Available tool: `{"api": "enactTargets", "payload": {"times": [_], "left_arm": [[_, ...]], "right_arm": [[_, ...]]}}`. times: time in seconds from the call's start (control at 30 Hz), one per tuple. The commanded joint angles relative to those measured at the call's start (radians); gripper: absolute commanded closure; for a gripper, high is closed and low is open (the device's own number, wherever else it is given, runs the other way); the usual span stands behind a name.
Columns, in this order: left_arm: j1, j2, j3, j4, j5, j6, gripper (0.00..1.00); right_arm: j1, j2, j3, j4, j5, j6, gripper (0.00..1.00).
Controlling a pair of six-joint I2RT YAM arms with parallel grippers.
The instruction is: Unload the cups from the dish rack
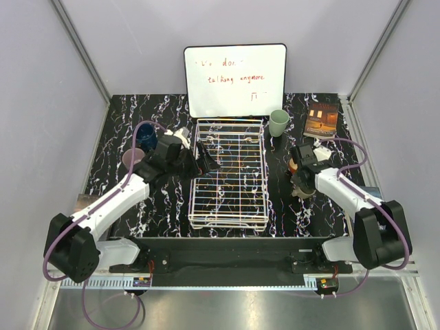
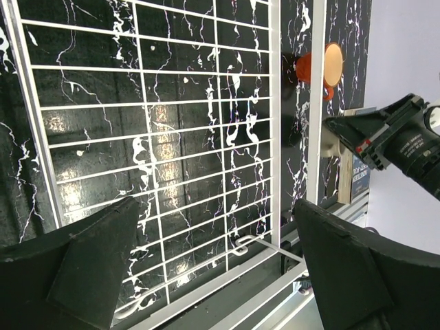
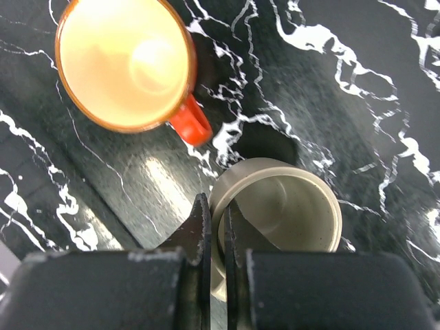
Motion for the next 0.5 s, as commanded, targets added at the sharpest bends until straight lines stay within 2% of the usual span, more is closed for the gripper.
{"api": "enactTargets", "payload": {"times": [0.0, 0.3, 0.47], "left_arm": [[-0.001, -0.032, -0.007, 0.017, -0.009, 0.013, 0.01], [-0.002, -0.037, -0.010, 0.009, -0.028, 0.012, 0.01], [-0.002, -0.023, 0.001, 0.010, -0.022, 0.010, 0.01]], "right_arm": [[-0.001, 0.057, 0.004, 0.096, 0.045, 0.002, 1.00], [-0.001, 0.117, 0.009, 0.119, 0.022, -0.019, 1.00], [-0.001, 0.093, 0.007, 0.115, 0.004, -0.024, 0.98]]}}
